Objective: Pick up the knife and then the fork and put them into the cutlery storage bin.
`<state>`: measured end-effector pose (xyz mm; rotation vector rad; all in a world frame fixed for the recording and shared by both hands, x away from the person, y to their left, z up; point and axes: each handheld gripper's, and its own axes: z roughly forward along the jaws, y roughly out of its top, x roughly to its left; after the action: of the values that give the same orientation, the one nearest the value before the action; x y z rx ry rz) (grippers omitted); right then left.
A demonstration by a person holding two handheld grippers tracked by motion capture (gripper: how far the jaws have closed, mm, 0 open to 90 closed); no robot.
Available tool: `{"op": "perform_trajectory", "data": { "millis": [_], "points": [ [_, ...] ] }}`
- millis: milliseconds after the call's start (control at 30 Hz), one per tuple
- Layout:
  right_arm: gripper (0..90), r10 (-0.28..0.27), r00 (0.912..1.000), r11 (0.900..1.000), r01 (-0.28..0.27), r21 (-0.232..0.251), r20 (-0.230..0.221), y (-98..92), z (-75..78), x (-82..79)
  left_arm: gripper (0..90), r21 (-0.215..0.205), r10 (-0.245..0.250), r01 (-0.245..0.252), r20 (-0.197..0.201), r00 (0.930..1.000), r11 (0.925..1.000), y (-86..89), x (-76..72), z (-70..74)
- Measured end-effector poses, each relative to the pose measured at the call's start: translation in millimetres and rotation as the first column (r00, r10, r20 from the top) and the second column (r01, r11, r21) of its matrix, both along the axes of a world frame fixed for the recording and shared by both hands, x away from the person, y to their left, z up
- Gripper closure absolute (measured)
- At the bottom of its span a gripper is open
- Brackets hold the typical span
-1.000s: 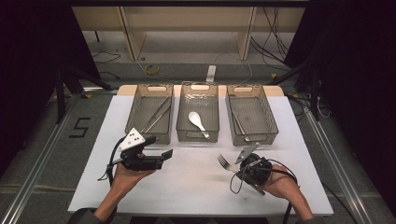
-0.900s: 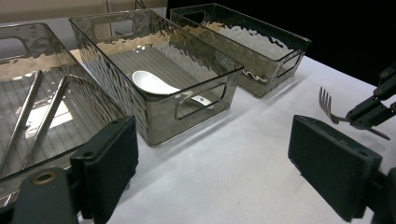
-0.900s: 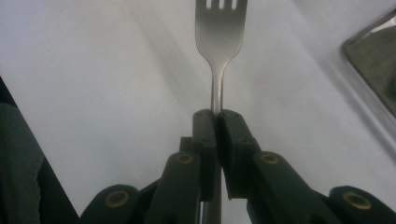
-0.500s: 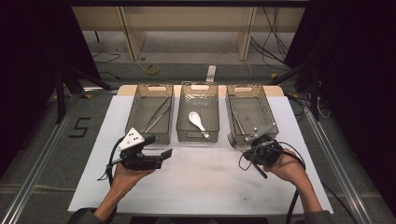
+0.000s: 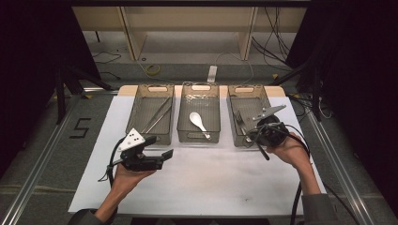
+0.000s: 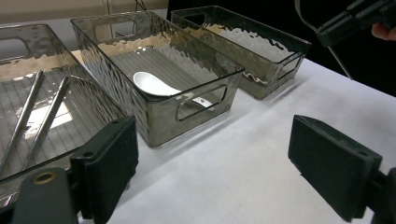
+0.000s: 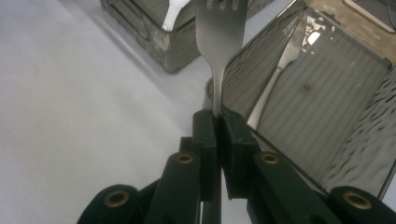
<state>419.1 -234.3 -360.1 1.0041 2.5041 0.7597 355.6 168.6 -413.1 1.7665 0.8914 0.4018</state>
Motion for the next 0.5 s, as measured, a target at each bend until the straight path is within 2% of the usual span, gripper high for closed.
{"op": "perform_trajectory", "data": {
  "millis": [167, 367, 500],
  "points": [
    [85.6, -0.018, 0.9998, 1.0, 0.018, 0.004, 0.011, -0.5, 6.2, 9.1, 15.5, 0.0, 0.0, 0.0, 0.0, 1.0, 1.0, 0.0, 0.1, -0.1],
    [85.6, -0.049, 0.9984, 0.998, 0.048, 0.043, 0.026, -5.5, 20.5, 19.7, 15.5, 0.002, -0.002, 0.002, 0.0, 1.0, 1.0, -0.4, 0.0, 0.0],
    [85.6, -0.061, 0.9977, 0.997, 0.06, 0.042, 0.029, -5.8, 27.8, 28.0, 15.5, 0.002, -0.001, 0.001, 0.0, 1.0, 1.0, -0.7, -0.2, -0.1]
  ]
}}
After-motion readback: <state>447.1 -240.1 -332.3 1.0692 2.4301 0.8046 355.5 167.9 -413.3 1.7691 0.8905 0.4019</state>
